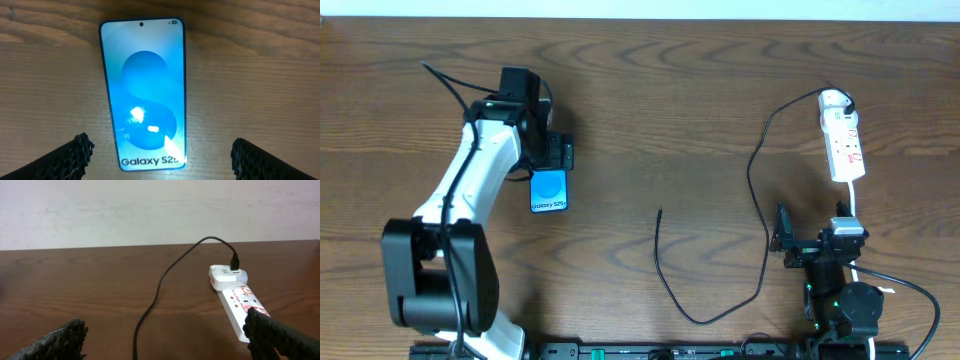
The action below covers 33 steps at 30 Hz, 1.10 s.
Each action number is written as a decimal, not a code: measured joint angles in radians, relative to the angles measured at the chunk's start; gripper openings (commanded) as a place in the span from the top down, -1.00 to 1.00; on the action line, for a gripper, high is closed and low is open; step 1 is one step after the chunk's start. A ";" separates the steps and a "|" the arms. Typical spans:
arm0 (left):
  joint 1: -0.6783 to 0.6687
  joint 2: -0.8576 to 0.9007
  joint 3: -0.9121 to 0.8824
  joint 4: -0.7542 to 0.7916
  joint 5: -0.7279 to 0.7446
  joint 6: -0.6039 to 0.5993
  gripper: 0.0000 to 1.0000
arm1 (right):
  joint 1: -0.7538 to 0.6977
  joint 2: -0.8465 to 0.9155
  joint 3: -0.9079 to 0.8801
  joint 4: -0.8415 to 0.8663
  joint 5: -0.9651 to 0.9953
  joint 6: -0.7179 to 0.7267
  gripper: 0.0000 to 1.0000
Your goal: Plug charger to phone and switch on socket
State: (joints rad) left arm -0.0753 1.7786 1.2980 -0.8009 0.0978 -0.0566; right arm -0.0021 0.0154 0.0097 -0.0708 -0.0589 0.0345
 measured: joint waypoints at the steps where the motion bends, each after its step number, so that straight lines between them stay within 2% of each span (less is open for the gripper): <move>1: 0.000 0.004 0.000 0.002 0.000 0.000 -0.82 | 0.000 0.000 0.000 0.000 0.000 0.000 -0.98; 8: 0.000 0.008 0.000 0.024 0.000 -0.006 -0.82 | 0.000 0.000 0.000 0.000 0.000 0.000 -0.98; 9: 0.000 0.008 0.000 0.024 0.000 -0.007 -0.69 | 0.000 0.000 0.000 0.000 0.000 0.000 -0.99; 10: 0.000 0.008 0.000 0.024 0.000 -0.008 -0.22 | 0.000 0.000 0.000 0.000 0.000 0.000 -0.98; 11: 0.000 0.008 0.000 0.024 0.000 -0.014 -0.06 | 0.000 0.000 0.000 0.000 0.000 0.000 -0.98; 12: 0.000 0.008 0.000 0.024 0.000 -0.017 -0.06 | 0.000 0.000 0.000 0.000 0.000 0.000 -0.99; 13: 0.000 0.008 0.000 0.024 0.000 -0.018 -0.22 | 0.000 0.000 0.000 0.000 0.000 0.000 -0.99; 15: 0.000 0.008 0.000 0.024 0.000 -0.022 -0.95 | 0.000 0.000 0.000 0.000 0.000 0.000 -0.99; 33: 0.000 0.008 -0.014 0.050 0.000 -0.021 -0.96 | 0.000 0.000 0.000 0.000 0.000 0.000 -0.99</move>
State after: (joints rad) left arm -0.0750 1.7870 1.2842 -0.7509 0.0978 -0.0780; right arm -0.0021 0.0154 0.0097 -0.0704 -0.0589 0.0345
